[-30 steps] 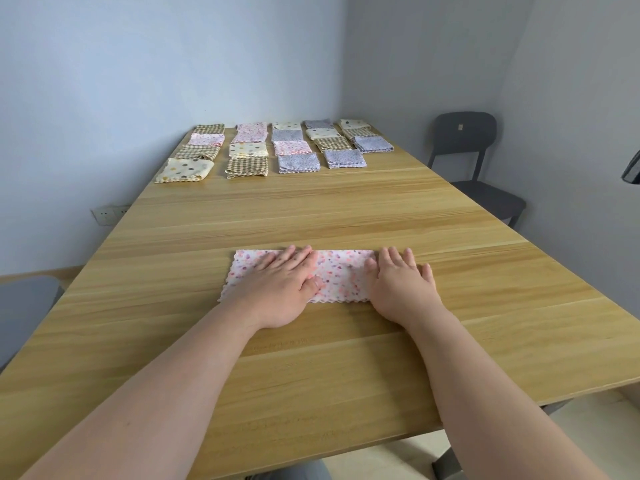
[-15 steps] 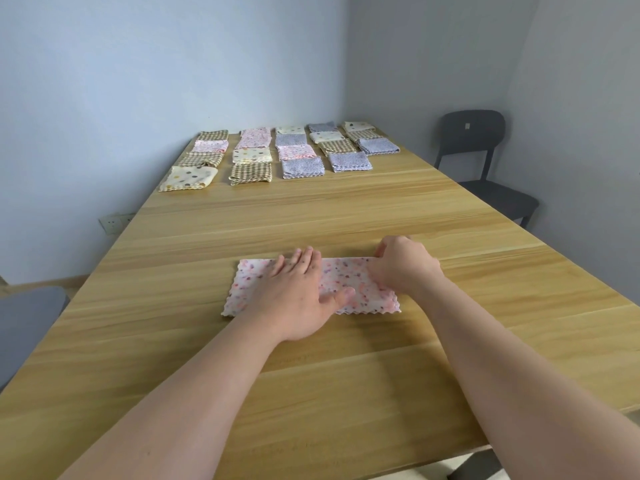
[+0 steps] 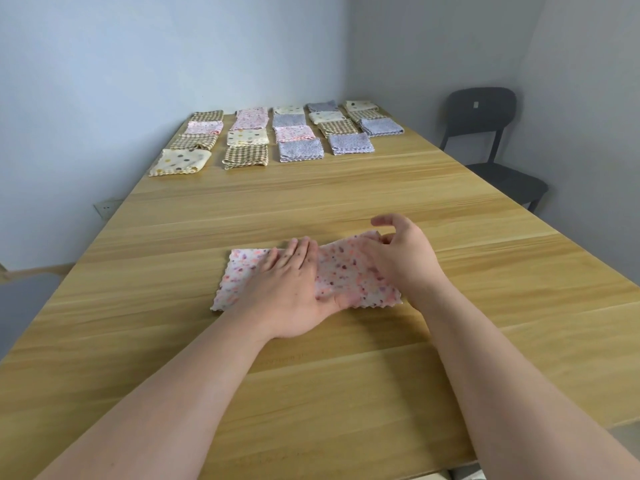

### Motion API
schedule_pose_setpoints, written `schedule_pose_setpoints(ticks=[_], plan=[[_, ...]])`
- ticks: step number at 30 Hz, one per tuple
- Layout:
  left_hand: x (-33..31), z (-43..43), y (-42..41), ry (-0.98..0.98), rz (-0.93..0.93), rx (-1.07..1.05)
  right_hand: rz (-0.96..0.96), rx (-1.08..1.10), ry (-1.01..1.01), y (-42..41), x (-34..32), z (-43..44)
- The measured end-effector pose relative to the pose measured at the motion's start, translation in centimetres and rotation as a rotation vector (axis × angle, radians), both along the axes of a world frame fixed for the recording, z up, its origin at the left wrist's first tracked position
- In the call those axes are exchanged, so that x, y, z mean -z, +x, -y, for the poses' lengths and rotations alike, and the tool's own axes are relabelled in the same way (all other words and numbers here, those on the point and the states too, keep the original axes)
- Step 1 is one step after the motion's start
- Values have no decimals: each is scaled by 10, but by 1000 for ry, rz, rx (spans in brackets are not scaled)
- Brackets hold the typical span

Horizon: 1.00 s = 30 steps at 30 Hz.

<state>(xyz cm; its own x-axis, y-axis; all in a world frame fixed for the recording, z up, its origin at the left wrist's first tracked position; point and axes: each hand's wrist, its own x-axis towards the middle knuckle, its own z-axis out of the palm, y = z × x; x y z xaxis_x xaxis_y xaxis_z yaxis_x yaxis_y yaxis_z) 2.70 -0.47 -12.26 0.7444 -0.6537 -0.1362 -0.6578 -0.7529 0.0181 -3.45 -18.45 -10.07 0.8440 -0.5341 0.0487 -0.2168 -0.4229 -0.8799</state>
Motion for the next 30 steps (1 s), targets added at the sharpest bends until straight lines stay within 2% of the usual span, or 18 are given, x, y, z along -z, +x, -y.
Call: schedule_pose_setpoints(ticks=[3, 5, 10, 14, 17, 23, 30], plan=[[-1, 0, -1, -4, -16, -9, -174, 72, 23, -3, -5, 2], [-2, 0, -2, -11, -29, -15, -221, 79, 30, -4, -7, 2], [-3, 1, -3, -15, -25, -14, -137, 82, 40, -1, -6, 2], [-3, 1, -2, -11, -21, -15, -29, 79, 175, -1, -6, 0], [-2, 1, -3, -10, -22, -17, -70, 96, 315, -4, -7, 1], [-2, 1, -2, -1, -19, -17, -168, 125, 356, -6, -10, 5], [-2, 1, -2, -10, -29, -19, -134, 110, 515, -8, -12, 9]])
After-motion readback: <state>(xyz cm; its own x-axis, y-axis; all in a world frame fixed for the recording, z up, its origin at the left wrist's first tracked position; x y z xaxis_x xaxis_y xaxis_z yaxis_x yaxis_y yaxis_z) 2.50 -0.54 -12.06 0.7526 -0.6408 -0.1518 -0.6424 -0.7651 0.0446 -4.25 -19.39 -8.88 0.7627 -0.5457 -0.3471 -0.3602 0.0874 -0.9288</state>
